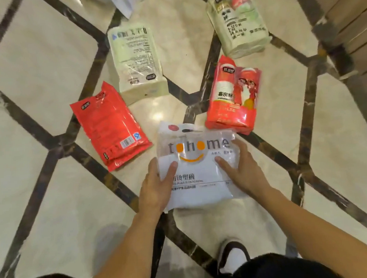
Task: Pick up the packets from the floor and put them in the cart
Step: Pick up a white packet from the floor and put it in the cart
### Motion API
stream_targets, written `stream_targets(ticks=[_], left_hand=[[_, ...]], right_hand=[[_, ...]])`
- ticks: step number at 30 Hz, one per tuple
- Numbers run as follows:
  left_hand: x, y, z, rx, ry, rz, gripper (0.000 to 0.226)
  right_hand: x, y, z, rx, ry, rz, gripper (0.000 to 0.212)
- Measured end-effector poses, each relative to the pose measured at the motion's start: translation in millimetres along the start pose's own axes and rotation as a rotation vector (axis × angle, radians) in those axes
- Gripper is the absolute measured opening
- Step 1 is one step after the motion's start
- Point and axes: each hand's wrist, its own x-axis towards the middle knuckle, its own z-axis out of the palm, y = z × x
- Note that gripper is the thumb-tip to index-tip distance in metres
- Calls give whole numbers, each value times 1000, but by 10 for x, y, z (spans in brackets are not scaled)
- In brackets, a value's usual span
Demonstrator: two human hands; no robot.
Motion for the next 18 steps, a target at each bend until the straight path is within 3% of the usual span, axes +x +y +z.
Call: stream_targets(ticks=[4,9,15,18], left_hand=[[39,-131,183,-323,-14,52,57],[-288,87,68,-373,22,103,68],[-1141,1124,-635,-400,25,196,76],[-1728,1918,-1088,-419,-3,320,57]], right_hand=[[60,88,152,250,41,-23,83],[-77,-91,-92,267,15,-94,81],[-776,-967,-1154,341,78,-124,81],[-1278,-1514,-1964,428,152,-100,103]])
